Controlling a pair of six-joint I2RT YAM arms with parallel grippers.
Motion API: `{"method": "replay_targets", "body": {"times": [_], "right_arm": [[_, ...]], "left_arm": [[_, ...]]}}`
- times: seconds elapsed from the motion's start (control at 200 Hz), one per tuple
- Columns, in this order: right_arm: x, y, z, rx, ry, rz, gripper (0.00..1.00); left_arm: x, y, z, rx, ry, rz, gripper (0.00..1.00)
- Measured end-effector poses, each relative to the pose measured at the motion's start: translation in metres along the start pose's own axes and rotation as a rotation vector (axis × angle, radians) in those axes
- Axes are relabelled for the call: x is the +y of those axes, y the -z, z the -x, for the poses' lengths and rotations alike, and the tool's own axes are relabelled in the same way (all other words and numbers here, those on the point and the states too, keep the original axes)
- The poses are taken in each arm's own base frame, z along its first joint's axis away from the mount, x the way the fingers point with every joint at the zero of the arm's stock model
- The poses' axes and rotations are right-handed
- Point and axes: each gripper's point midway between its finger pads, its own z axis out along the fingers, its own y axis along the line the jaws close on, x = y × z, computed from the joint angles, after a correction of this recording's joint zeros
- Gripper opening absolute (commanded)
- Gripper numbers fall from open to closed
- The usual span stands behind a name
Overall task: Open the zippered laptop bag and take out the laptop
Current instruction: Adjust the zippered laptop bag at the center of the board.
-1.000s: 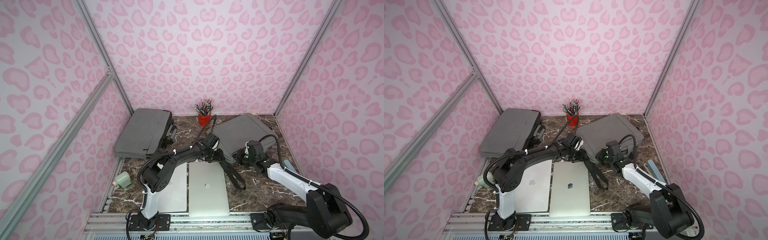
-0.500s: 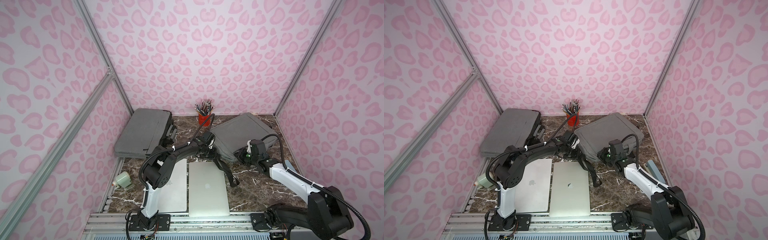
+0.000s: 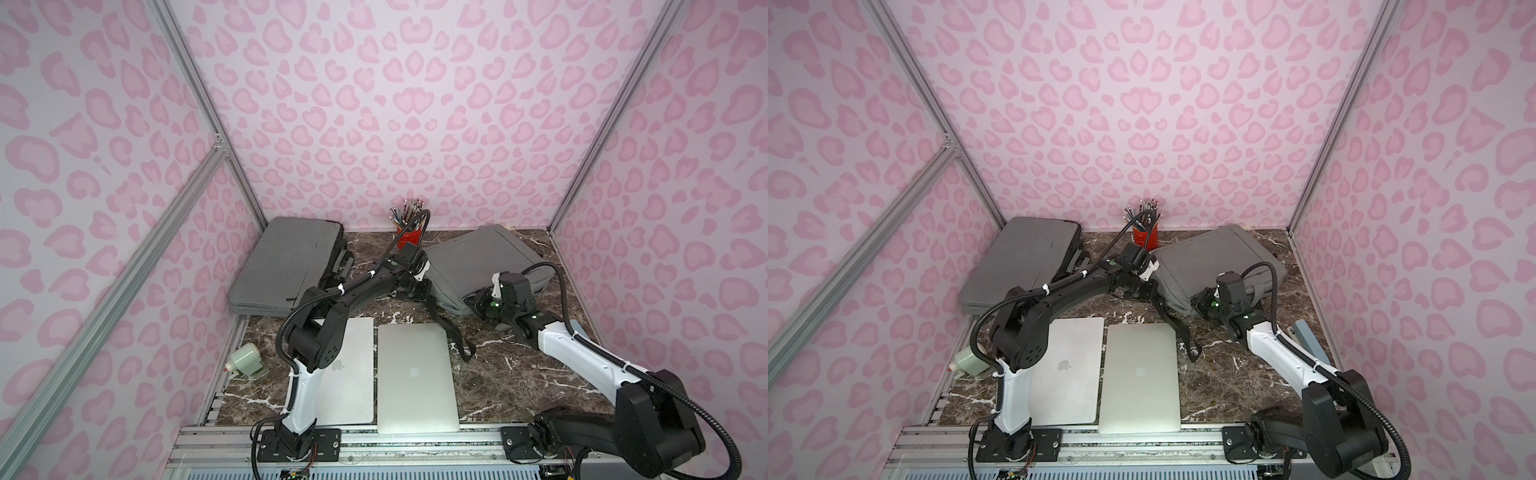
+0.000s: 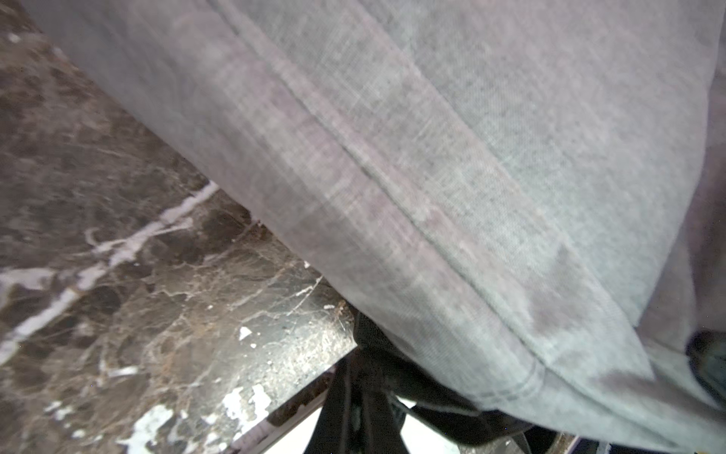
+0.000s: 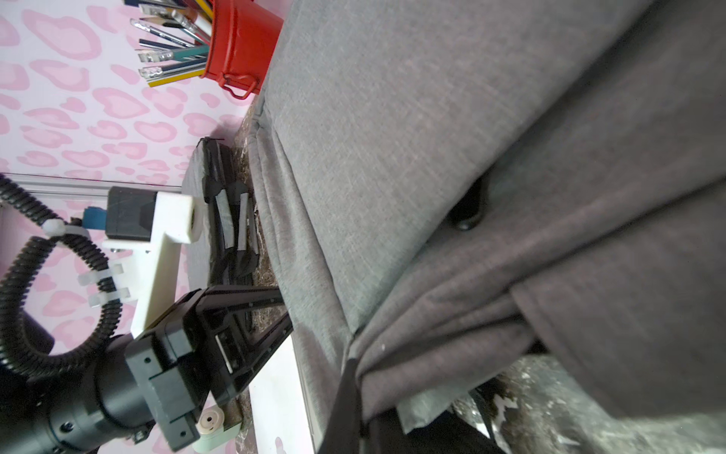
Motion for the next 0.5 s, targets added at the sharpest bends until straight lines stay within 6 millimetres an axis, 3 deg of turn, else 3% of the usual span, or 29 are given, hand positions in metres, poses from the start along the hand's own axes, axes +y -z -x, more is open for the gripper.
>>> {"method": "replay_targets", "body": {"times": [0.09,0.325,0.5], "right_arm": [[0.008,-0.003,-0.008,0.009,-0.011,0.014,0.0],[0.009,-0.015,-0.022,0.021,-0.047,-0.006,0.0],[0.005,-0.02,-0.024,0.027,-0.057,-0.02,0.0]], "left_arm": [[0.006,0.004,0.004,-0.004,-0.004,0.022,0.29],[0.026,0.008,-0.008,0.04,0.039,0.054,0.42],[0.034,0.035,-0.009,0.02,0.066,0.065,0.51]]}}
